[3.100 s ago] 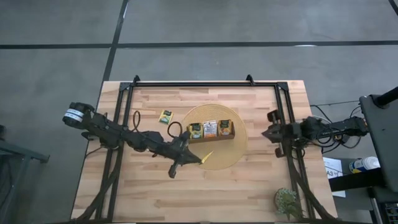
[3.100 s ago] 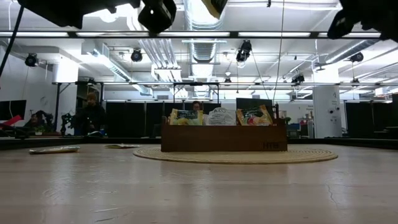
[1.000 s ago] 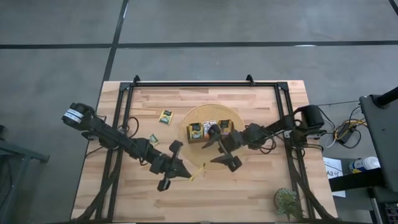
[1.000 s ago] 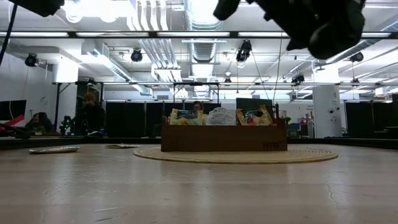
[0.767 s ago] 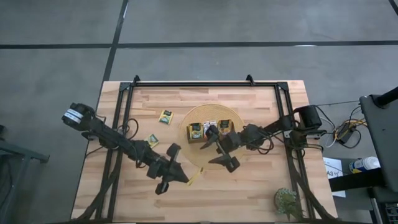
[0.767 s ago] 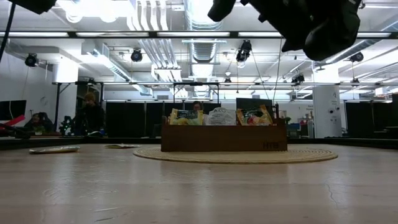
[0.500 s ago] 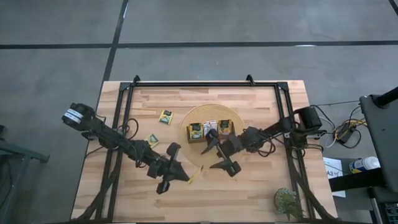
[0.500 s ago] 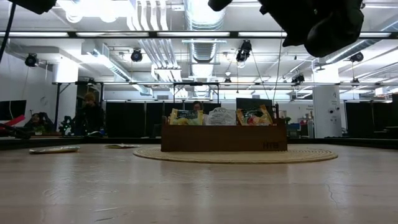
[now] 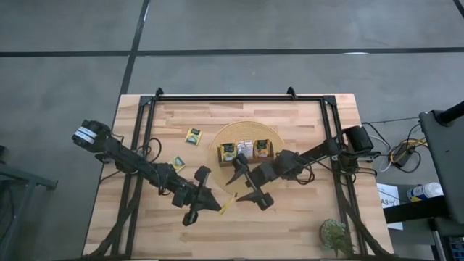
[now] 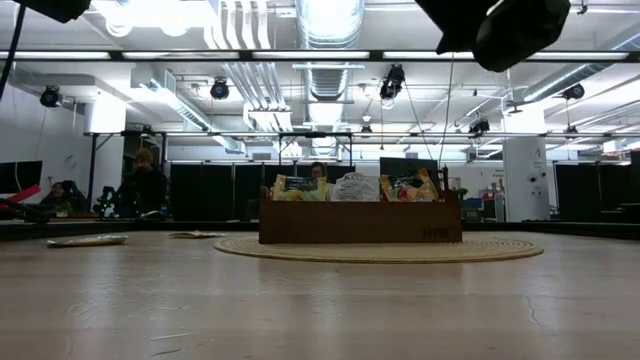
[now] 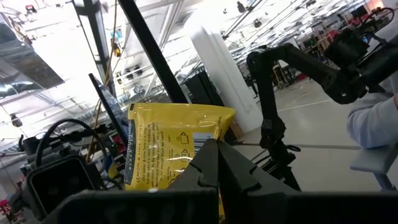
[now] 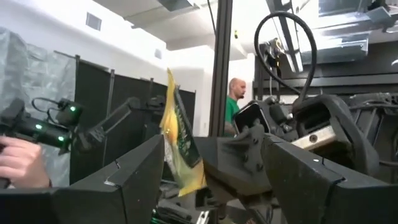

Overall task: Pick & Place Tea
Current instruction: Put the yellow tea bag into the left section of the wooden organizer

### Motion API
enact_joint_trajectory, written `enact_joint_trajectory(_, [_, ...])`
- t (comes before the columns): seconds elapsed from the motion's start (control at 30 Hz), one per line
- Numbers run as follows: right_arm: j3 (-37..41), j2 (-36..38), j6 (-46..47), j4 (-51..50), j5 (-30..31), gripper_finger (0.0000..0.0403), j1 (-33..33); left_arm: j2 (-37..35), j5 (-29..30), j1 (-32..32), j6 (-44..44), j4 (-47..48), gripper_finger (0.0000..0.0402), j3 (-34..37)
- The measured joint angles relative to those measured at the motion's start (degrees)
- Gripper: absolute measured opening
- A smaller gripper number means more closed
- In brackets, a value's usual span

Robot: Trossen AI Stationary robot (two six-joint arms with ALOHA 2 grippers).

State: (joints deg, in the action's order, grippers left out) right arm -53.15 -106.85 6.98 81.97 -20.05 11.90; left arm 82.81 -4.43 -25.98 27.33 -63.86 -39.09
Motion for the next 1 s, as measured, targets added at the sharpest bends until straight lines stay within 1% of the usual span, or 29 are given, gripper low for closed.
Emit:
enact_joint_trajectory(0.17, [-0.3,0.0,-1.1,-2.2,-0.1,0.0245,0.2,0.0,-0.1,0.0,-0.2,0.0,0.0,0.0])
enact_joint_trajectory(0.3, [-0.2,0.0,-1.1,-2.2,-0.1,0.0211,0.2,0.0,-0.2,0.0,-0.3,0.0,0.0,0.0])
enact_joint_trajectory(0.43, [-0.1,0.0,-1.4,-2.1,-0.1,0.0161,0.2,0.0,-0.2,0.0,-0.4,0.0,0.0,0.0])
enact_joint_trajectory(0.6, [-0.1,0.0,-2.8,-2.1,-0.2,0.0088,0.2,0.0,-0.2,0.0,-0.7,0.4,0.0,0.0])
enact_joint_trajectory(0.77, [-0.1,0.0,-3.2,-2.1,-1.4,0.002,0.2,0.0,-0.4,0.0,-1.4,0.9,0.0,0.0])
enact_joint_trajectory(0.83, [-0.1,0.0,-3.5,-2.1,-1.4,0.0012,0.2,0.0,-0.4,0.0,-1.5,0.9,0.0,0.0])
enact_joint_trajectory(1.0, [-0.1,0.0,-3.1,-2.1,-1.4,0.0009,0.2,0.0,-0.4,0.0,-1.8,0.9,0.0,0.0])
